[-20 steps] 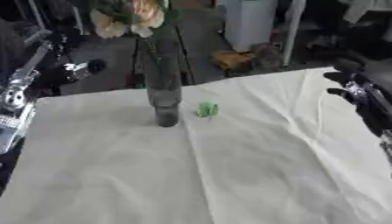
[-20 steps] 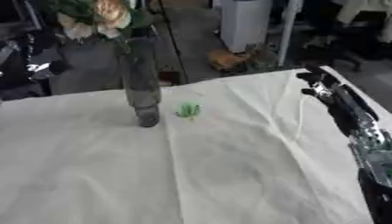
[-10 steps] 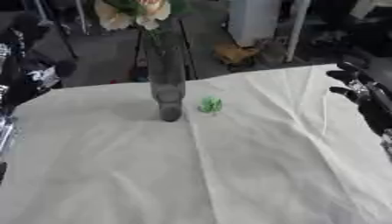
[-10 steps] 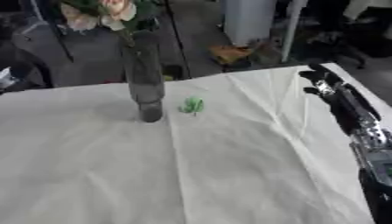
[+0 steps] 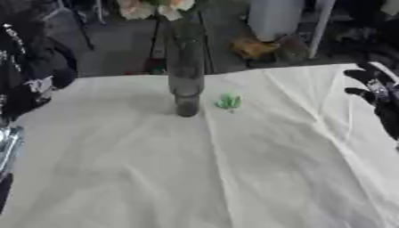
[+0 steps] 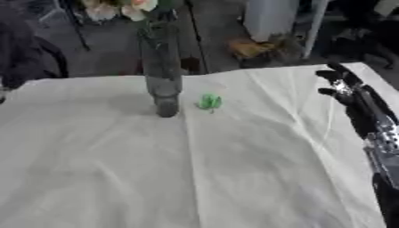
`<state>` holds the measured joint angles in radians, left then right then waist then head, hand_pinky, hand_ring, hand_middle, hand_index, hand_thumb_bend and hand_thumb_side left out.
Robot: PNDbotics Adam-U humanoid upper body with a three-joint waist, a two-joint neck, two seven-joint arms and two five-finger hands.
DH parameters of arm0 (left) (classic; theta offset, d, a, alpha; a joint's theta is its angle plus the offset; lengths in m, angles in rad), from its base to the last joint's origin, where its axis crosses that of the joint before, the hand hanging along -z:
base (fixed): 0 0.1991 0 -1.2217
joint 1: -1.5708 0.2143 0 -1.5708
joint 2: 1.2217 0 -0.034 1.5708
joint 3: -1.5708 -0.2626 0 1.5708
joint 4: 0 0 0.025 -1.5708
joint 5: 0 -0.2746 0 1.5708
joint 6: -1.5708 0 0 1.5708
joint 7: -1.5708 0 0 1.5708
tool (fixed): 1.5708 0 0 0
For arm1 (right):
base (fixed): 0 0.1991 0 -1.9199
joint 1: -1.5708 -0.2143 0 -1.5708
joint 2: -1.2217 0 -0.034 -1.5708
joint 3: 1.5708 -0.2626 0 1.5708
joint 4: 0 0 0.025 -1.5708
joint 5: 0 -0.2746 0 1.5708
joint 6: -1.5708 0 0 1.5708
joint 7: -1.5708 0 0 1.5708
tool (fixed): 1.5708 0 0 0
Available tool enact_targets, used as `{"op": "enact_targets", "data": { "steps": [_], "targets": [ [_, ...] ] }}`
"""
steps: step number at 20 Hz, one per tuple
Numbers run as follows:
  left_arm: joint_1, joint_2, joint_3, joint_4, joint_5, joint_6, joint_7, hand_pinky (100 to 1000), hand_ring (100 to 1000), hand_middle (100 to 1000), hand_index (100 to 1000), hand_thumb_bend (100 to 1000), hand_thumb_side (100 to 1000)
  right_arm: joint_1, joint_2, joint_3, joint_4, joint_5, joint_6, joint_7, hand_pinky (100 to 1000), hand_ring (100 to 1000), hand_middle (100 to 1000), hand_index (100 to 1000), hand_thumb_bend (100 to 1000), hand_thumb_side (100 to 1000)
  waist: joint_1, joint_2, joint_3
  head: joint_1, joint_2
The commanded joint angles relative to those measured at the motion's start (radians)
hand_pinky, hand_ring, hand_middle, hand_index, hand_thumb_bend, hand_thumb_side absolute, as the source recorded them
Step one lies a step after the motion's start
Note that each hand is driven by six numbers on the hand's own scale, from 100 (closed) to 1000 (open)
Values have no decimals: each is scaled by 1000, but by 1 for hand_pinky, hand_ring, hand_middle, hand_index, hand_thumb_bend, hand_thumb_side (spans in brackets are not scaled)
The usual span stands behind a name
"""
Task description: Arrange flowers into the vase.
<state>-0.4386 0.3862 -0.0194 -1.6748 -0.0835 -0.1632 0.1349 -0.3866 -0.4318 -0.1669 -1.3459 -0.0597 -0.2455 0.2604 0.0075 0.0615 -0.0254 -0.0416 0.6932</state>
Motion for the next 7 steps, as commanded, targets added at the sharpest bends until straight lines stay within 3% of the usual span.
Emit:
{"op": "enact_targets", "data": {
  "steps": [1, 7],
  "targets": [
    [-1, 0, 15, -29, 13, -17, 6, 964, 851, 875, 766, 1000, 577, -9, -15, -9, -28, -15, 1, -8, 844, 996, 833, 999, 100, 776, -5, -10, 1, -3, -1],
    [37, -14, 21, -27, 30, -34, 27, 964, 841, 867, 760, 1000, 591, -6, -13, -9, -36, -53, -3, 2, 832, 993, 834, 991, 100, 754, -8, -10, -1, -1, -6]
  ]
}}
